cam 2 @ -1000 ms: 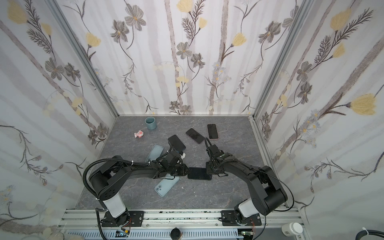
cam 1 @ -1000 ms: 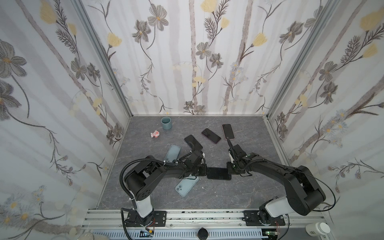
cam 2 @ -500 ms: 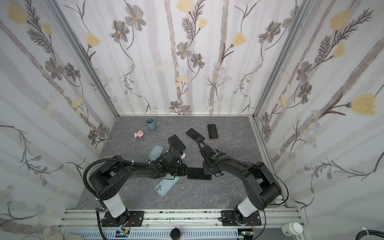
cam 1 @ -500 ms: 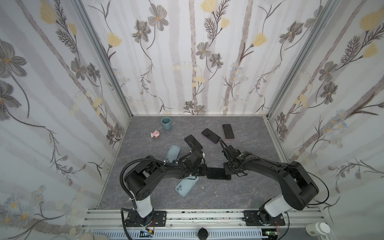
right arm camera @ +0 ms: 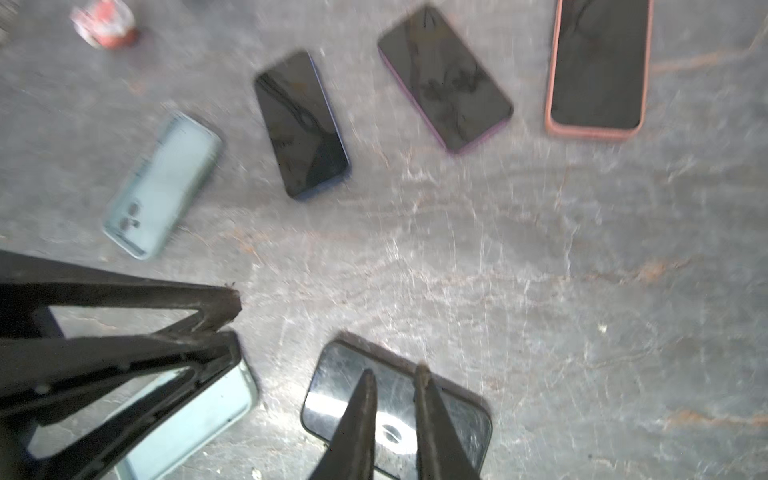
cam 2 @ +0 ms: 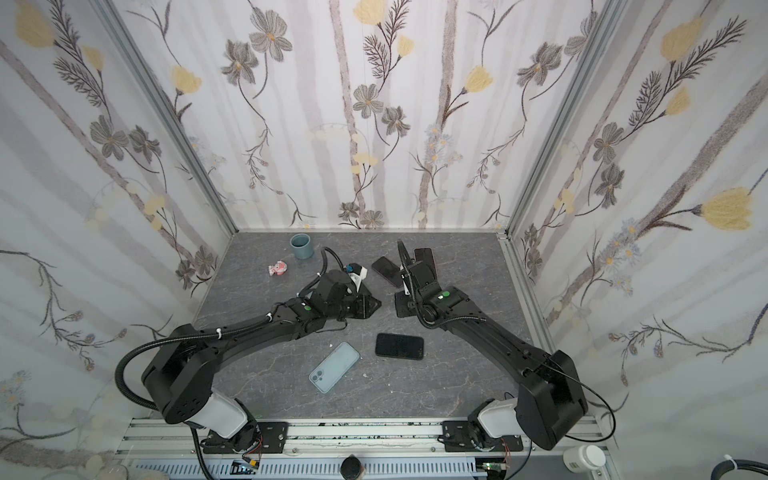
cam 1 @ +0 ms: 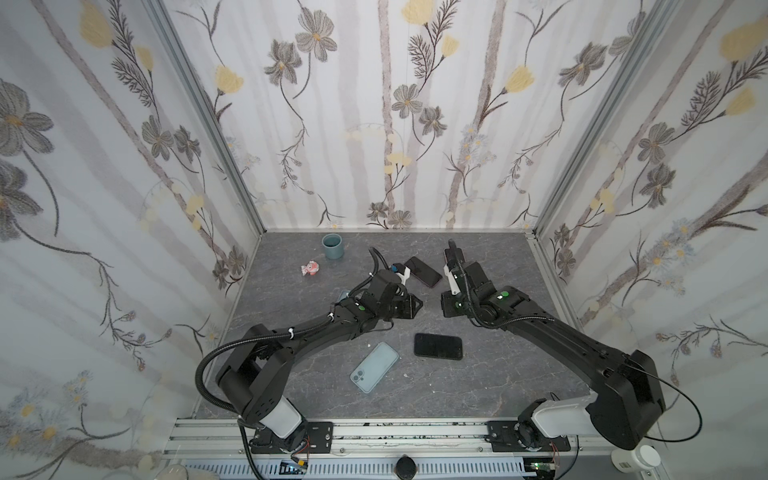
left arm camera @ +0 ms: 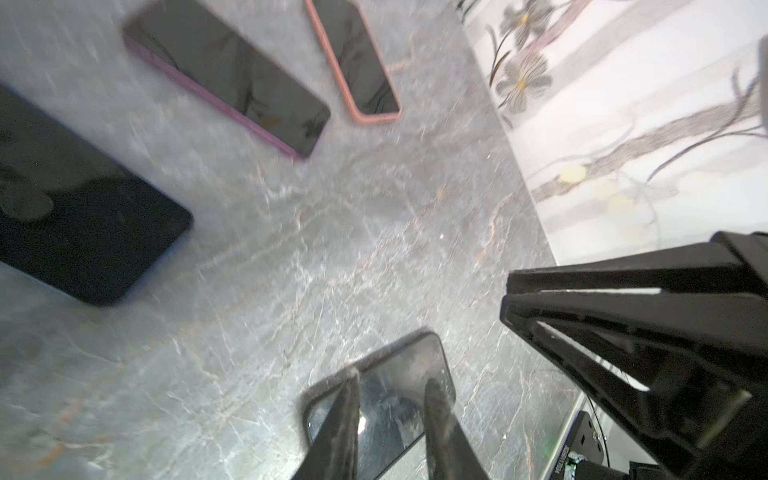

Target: Put the phone into the phone case

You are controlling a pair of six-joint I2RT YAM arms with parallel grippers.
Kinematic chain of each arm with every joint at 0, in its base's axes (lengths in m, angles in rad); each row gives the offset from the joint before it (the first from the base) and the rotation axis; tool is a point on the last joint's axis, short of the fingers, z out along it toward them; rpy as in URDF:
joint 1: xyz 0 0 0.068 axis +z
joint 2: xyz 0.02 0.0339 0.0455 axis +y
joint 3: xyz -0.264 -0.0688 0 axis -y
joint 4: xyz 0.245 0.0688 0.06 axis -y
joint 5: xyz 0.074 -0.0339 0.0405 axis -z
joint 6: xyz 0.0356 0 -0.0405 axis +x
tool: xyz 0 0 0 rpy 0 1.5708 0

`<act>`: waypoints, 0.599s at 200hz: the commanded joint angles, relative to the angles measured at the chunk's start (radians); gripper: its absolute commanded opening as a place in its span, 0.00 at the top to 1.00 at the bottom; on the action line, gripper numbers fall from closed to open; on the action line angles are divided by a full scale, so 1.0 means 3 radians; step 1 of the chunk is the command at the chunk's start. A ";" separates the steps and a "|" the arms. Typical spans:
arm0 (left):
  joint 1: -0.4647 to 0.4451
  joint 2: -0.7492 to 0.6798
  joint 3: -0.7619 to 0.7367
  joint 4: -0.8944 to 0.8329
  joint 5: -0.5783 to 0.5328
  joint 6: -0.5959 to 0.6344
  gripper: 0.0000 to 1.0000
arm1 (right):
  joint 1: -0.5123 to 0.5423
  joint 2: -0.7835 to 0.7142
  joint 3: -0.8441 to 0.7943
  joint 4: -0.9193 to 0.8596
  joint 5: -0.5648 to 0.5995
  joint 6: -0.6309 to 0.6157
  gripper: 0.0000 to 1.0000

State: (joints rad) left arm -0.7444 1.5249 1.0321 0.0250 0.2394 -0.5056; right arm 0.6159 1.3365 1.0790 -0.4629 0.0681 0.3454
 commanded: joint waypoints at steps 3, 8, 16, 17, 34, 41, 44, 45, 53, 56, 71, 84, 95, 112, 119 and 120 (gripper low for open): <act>0.0032 -0.0295 0.0192 -0.0433 -0.0371 0.0694 0.70 | -0.0002 -0.0262 -0.0048 0.0536 0.0013 -0.0481 0.67; 0.0038 -0.0369 0.0217 -0.0478 -0.0418 0.0804 0.68 | -0.0001 -0.0322 -0.0086 0.0632 -0.0045 -0.0592 0.63; 0.0053 -0.0483 0.0232 -0.0518 -0.0479 0.0957 0.66 | 0.0000 -0.0414 -0.0165 0.0780 -0.0123 -0.0756 0.53; 0.0053 -0.0495 0.0229 -0.0523 -0.0479 0.0976 0.65 | -0.0001 -0.0427 -0.0170 0.0796 -0.0131 -0.0775 0.51; 0.0060 -0.0794 0.0136 -0.0511 -0.0442 0.1303 0.52 | -0.0003 -0.0602 -0.0367 0.1039 -0.0389 -0.1150 0.29; 0.0058 -0.0917 0.0059 -0.0474 -0.0379 0.1419 0.41 | 0.0000 -0.0676 -0.0466 0.1143 -0.0491 -0.1301 0.23; 0.0058 -0.0996 0.0014 -0.0456 -0.0338 0.1473 0.38 | 0.0002 -0.0711 -0.0518 0.1186 -0.0539 -0.1356 0.20; 0.0058 -0.1017 0.0000 -0.0448 -0.0328 0.1490 0.37 | 0.0002 -0.0719 -0.0533 0.1201 -0.0557 -0.1371 0.19; 0.0057 -0.1182 -0.0120 -0.0392 -0.0241 0.1648 0.32 | -0.0002 -0.0789 -0.0658 0.1292 -0.0746 -0.1540 0.13; 0.0058 -0.1243 -0.0175 -0.0364 -0.0235 0.1692 0.29 | -0.0001 -0.0809 -0.0694 0.1306 -0.0824 -0.1628 0.12; 0.0058 -0.1559 -0.0474 -0.0197 -0.0169 0.1918 0.17 | 0.0003 -0.0877 -0.0875 0.1323 -0.1096 -0.2030 0.08; 0.0058 -0.1816 -0.0752 -0.0043 -0.0024 0.2155 0.09 | 0.0012 -0.0902 -0.1014 0.1307 -0.1204 -0.2308 0.00; 0.0058 -0.2015 -0.0952 0.0041 0.0200 0.2380 0.04 | 0.0026 -0.0901 -0.1137 0.1269 -0.1248 -0.2514 0.00; 0.0050 -0.2274 -0.1221 0.0090 0.0564 0.2767 0.00 | 0.0045 -0.0842 -0.1206 0.1091 -0.1263 -0.2731 0.00; 0.0053 -0.2350 -0.1319 0.0142 0.0649 0.2848 0.00 | 0.0048 -0.0804 -0.1196 0.1003 -0.1256 -0.2785 0.00; 0.0053 -0.2357 -0.1331 0.0157 0.0654 0.2852 0.00 | 0.0048 -0.0797 -0.1197 0.0992 -0.1255 -0.2797 0.00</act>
State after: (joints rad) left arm -0.7277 0.8845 0.7055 -0.0181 0.2756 0.1493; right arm 0.6270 1.0775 0.7288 -0.1329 -0.2516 -0.3248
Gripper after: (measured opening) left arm 0.997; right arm 0.999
